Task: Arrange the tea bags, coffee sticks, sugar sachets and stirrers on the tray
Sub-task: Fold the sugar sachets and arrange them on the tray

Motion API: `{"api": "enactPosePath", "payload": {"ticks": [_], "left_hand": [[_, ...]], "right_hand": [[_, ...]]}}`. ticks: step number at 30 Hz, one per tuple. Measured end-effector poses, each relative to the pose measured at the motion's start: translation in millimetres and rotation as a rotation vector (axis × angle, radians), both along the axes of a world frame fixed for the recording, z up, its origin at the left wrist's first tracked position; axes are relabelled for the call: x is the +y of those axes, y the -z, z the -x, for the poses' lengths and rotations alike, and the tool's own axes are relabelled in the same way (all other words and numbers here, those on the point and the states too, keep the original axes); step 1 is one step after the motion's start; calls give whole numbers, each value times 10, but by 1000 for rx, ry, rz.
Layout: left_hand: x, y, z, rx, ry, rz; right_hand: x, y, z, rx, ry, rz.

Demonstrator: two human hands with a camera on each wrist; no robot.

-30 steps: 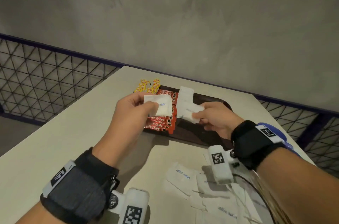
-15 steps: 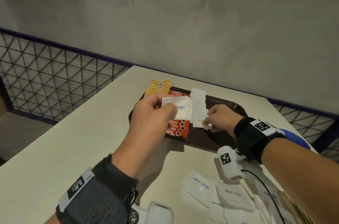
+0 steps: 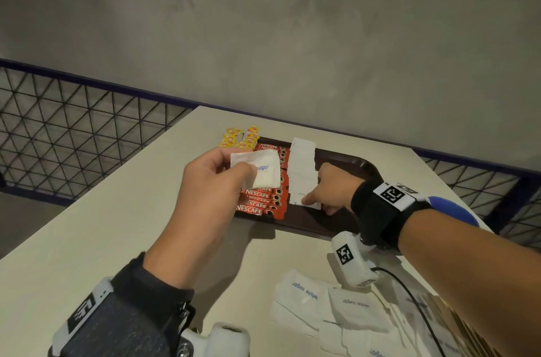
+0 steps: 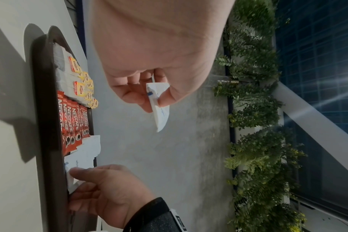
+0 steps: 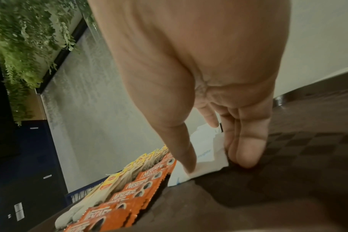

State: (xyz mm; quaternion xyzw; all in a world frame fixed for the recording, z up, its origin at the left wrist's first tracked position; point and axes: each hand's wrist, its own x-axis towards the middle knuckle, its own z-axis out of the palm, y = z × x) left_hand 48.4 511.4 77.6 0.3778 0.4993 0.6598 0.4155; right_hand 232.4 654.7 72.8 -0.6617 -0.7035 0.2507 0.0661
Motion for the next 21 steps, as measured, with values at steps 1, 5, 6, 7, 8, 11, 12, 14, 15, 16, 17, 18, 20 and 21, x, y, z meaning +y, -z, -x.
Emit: {"api": "enactPosePath", "payload": {"ticks": [1,5,6,7,8,11,12,14,15,16,17,18,20,21], "left_hand": [[0,5,-1,4,1,1],[7,13,-1,-15,4,2],[9,15,-1,-17,5,3],[13,17,-2,-14,5,2],[14,19,-1,-8,4,0],[23,26,0,4,1,-11],[26,27,0,4,0,-10],[30,30,1,8,-2,-6],[30,32,1,10,0,-6],[29,32,-1,12,3,-6],[29,28,-3,15,7,-8],[28,25,-4,17,11,-9],[28,22,-3,18,13,-7],[26,20,-3,18,15,-6]], "right_hand": [[-7,-3,3,-1,-10,0],[-58,-54,-3,-1,-92,5],[-76,-67,-11,5,-106,8],[-86,-72,-22,13,-115,12],[-95,-74,-28,23,-117,17],[-89,-49,-27,65,-84,18],[-83,-38,-23,69,-72,5],[-55,-10,-18,56,-57,-17],[-36,3,-10,42,-50,-21],[-18,11,-3,28,-43,-22],[6,18,5,22,-35,-22],[17,14,16,29,-30,-21],[6,-21,29,60,-29,-13],[-3,-44,21,71,-31,-11]]}}
